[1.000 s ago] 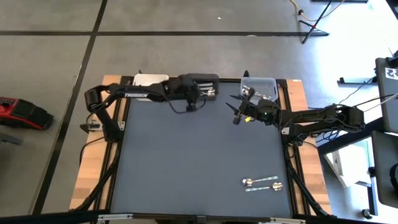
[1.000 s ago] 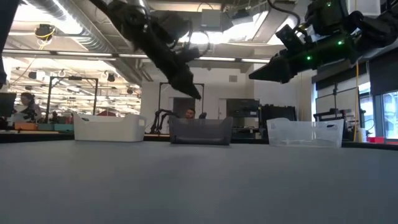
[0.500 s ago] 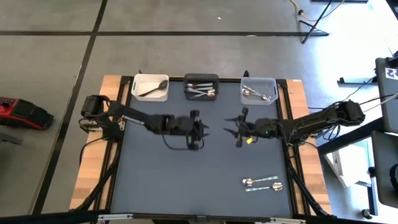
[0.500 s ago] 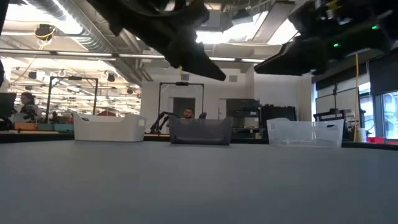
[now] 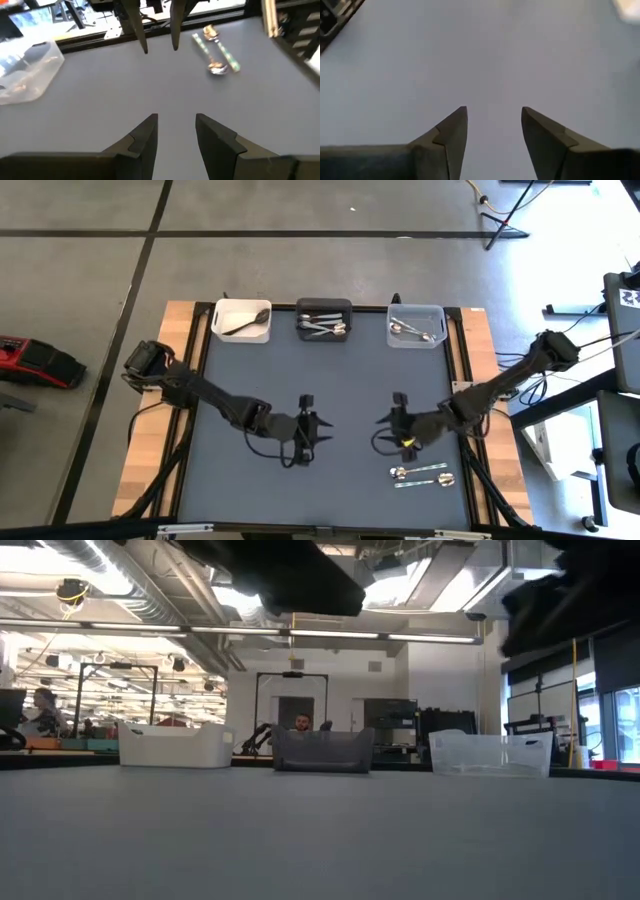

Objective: Sort silverware by color (type)
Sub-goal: Put the top white and blue patterned spoon into the transparent bin

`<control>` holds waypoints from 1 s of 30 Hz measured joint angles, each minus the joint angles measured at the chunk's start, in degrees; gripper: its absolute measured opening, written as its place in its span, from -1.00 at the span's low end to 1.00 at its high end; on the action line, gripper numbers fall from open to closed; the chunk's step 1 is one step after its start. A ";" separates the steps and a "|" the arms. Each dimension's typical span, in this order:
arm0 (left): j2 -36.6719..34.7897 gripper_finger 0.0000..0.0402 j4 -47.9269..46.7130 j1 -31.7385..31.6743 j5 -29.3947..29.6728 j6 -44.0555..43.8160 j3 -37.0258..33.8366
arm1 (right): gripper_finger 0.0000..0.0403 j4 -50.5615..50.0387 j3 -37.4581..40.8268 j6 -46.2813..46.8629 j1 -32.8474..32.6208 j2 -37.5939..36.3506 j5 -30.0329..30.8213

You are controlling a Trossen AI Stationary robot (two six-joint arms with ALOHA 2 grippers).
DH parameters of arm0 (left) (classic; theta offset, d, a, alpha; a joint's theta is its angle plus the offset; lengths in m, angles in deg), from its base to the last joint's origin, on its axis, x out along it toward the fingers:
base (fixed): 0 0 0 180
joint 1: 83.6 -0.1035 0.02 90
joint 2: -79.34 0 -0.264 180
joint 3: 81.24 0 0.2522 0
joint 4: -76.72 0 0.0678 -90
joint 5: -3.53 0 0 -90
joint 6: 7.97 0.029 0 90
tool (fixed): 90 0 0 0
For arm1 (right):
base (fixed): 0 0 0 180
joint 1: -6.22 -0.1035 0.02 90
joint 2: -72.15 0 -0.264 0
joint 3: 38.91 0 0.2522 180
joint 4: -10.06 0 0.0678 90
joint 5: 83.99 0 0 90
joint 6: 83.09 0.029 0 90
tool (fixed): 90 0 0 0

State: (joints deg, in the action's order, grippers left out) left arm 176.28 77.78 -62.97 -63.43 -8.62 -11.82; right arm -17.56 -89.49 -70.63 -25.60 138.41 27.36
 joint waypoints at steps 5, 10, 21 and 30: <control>0.28 -0.36 -0.06 1.77 0.22 -5.62 0.00 | -0.11 -13.39 -5.00 14.10 -6.29 0.00 -3.41; 0.31 -0.36 -0.09 3.29 0.40 -9.76 0.00 | -0.11 -16.07 -4.07 23.68 -12.75 1.05 -8.00; 0.31 -0.36 -0.10 5.26 4.69 -9.41 0.00 | -0.11 -16.20 -1.87 32.24 -21.59 9.96 -12.35; 0.31 -0.36 -0.19 5.38 4.39 -10.81 0.00 | -0.13 -15.81 -1.87 33.65 -21.80 17.40 -15.96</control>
State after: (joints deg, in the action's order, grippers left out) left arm 176.59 77.59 -57.60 -59.04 -19.43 -11.82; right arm -33.36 -91.36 -36.98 -47.40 155.81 11.40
